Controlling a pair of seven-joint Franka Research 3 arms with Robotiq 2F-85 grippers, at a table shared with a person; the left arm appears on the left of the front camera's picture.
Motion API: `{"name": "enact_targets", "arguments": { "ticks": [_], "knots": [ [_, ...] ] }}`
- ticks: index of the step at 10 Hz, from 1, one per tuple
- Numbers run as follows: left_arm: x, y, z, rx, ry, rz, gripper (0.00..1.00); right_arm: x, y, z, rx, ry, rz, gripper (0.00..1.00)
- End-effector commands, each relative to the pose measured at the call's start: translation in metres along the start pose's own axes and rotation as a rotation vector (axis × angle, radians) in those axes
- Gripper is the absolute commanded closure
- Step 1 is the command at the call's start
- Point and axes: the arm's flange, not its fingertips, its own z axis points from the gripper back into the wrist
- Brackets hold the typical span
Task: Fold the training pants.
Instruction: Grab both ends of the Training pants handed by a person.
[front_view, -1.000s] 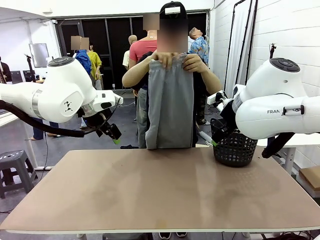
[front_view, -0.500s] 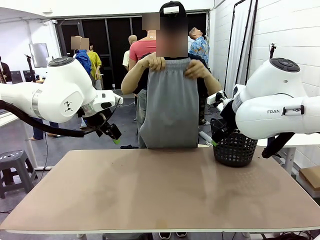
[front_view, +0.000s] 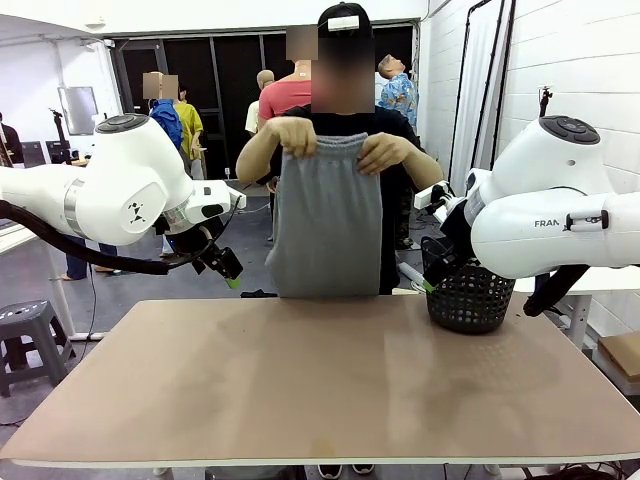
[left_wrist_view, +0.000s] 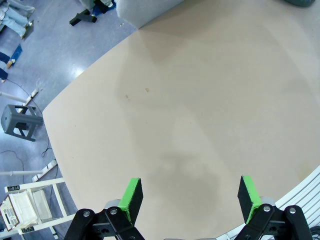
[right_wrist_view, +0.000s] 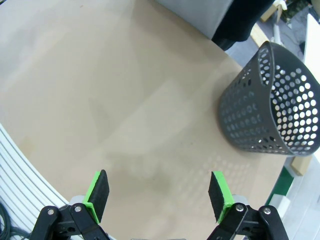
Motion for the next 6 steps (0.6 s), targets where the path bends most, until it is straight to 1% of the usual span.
{"name": "enact_targets", "arguments": {
  "ticks": [1,6],
  "knots": [
    [-0.0006,0.0003,0.0008,-0.001,-0.009,-0.006,0.00,0.0013,0.0004,-0.0002,-0.002,-0.009,0.000,0.00],
    [-0.0006,0.0003,0.0008,-0.001,-0.009,-0.006,0.00,0.0013,0.0004,-0.0002,-0.002,-0.009,0.000,0.00]
  ]
}}
